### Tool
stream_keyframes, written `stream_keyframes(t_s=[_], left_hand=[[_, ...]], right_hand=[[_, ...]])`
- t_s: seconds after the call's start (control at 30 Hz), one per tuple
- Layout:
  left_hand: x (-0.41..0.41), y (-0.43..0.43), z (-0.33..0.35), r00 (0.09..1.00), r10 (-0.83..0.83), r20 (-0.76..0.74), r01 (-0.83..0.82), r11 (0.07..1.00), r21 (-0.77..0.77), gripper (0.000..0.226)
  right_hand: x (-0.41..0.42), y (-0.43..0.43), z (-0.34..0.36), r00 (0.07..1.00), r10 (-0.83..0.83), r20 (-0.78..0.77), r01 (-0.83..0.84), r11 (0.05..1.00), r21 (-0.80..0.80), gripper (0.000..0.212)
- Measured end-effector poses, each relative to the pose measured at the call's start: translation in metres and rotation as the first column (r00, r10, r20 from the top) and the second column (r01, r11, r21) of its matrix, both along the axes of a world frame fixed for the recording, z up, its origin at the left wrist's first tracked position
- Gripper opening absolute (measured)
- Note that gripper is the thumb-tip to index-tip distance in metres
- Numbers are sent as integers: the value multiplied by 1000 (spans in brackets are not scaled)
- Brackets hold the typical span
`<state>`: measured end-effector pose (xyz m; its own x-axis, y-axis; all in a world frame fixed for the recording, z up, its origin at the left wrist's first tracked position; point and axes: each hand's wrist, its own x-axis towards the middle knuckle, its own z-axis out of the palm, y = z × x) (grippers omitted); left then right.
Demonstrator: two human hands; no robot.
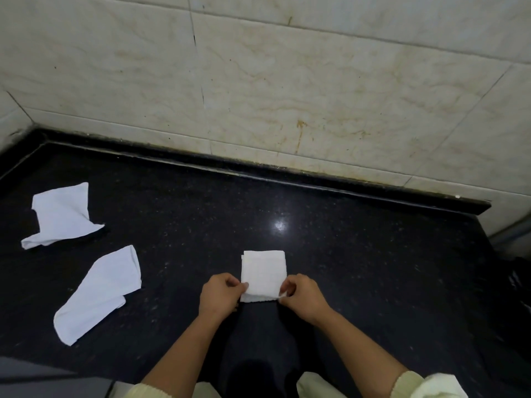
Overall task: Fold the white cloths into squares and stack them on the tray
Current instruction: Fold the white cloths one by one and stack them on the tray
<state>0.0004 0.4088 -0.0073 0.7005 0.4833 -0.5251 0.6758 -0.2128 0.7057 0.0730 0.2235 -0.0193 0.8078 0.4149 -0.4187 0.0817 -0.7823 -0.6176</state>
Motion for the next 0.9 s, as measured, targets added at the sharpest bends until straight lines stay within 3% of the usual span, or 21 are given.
stream_keyframes(t_s=[0.2,0.37,0.6,0.67,0.8,0.9], left_hand=[[-8,-8,1,999,45,-13,-46,990,-131,16],[-14,-8,-11,997,26,-67,-33,995,-93,15],[2,1,-11,997,69,-18,-68,997,29,12],[9,-1,-10,997,76,-22,-76,997,-10,11],[22,-4,-4,995,39,-96,-49,993,-106,32],[26,-2,-1,990,40,-133,-66,978,-199,27]], right_hand=[[-1,-9,0,994,-103,-45,105,993,58,13],[-2,-10,-2,986,-137,-95,144,987,68,8],[12,-4,0,913,-376,-156,397,906,144,7],[15,1,-2,896,-414,-163,435,892,125,7],[15,13,-5,832,-460,-311,511,853,105,13],[15,18,-5,776,-511,-370,582,806,107,12]])
